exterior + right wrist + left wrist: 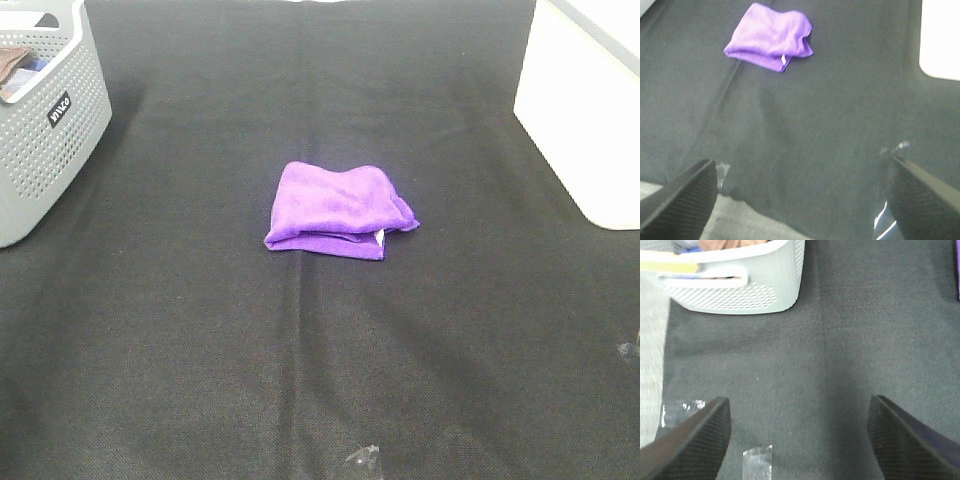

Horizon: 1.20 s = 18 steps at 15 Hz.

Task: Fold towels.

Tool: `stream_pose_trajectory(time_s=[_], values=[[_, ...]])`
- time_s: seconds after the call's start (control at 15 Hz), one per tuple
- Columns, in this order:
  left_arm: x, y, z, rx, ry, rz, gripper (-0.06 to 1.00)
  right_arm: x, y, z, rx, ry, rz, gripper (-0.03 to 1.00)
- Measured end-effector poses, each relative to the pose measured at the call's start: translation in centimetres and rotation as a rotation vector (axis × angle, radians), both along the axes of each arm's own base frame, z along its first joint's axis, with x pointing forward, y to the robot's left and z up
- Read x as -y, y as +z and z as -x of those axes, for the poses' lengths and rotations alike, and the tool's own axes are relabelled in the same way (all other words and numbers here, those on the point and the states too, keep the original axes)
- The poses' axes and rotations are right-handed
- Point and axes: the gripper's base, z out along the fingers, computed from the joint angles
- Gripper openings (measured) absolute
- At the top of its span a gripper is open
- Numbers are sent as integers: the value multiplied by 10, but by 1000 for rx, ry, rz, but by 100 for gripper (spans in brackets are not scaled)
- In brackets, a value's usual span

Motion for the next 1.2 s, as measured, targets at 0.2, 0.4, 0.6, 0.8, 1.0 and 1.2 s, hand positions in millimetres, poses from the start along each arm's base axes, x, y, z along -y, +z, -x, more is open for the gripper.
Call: stream_pose_trajectory(time_s=[0.2, 0.4, 0.6, 0.8, 1.0, 1.2], values=[[-1, -33, 67, 145, 13, -39, 70, -5, -36, 35, 92, -8, 11, 86], [0, -50, 116, 276, 25, -43, 70, -7, -62, 55, 196, -28, 9, 86], [2, -60, 136, 303, 20, -13, 70, -7, -80, 59, 194, -61, -31, 86], [10, -78, 122, 277, -21, 74, 70, -2, -91, 51, 171, -106, -14, 86], [10, -82, 115, 309, -16, 86, 70, 3, -94, 50, 160, -164, -4, 86], [10, -81, 115, 315, -16, 86, 70, 5, -94, 50, 155, -190, 4, 86]])
